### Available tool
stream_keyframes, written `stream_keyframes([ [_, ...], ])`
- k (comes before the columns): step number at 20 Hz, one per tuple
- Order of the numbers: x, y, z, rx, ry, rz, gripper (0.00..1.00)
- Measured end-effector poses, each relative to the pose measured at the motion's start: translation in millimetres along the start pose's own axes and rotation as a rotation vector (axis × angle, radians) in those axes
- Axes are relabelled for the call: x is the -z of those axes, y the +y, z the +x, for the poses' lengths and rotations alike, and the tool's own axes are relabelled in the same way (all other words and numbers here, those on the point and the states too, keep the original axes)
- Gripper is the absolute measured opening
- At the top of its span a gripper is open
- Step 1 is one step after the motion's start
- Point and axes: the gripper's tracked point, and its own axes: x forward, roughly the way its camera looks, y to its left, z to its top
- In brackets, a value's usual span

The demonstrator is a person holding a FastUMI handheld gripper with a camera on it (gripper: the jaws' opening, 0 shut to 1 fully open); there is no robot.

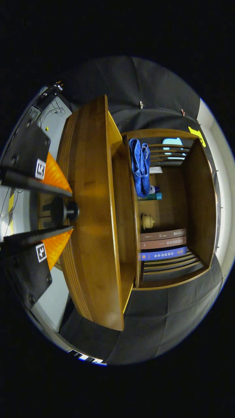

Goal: Pull open the drawer, take out the items inside it, and place them on the countertop above the cabinet.

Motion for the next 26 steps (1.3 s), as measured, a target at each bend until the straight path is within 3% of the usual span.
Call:
stream_keyframes([
  [3, 3.3, -11.7, -10.0, 0.018, 0.025, -0.006, 1.0],
  [8, -57.3, -19.4, -35.6, 0.006, 0.067, -0.023, 0.98],
  [11, -100.7, -11.6, -39.0, -0.064, 0.129, -0.05, 0.99],
  [16, -150.6, -19.1, 11.6, -0.07, 0.23, -0.072, 0.99],
  [22, -117.5, -31.3, 110.4, -0.013, 0.474, -0.121, 0.98],
  [26, -80.6, -28.3, 149.8, 0.0, 0.601, -0.107, 0.94],
])
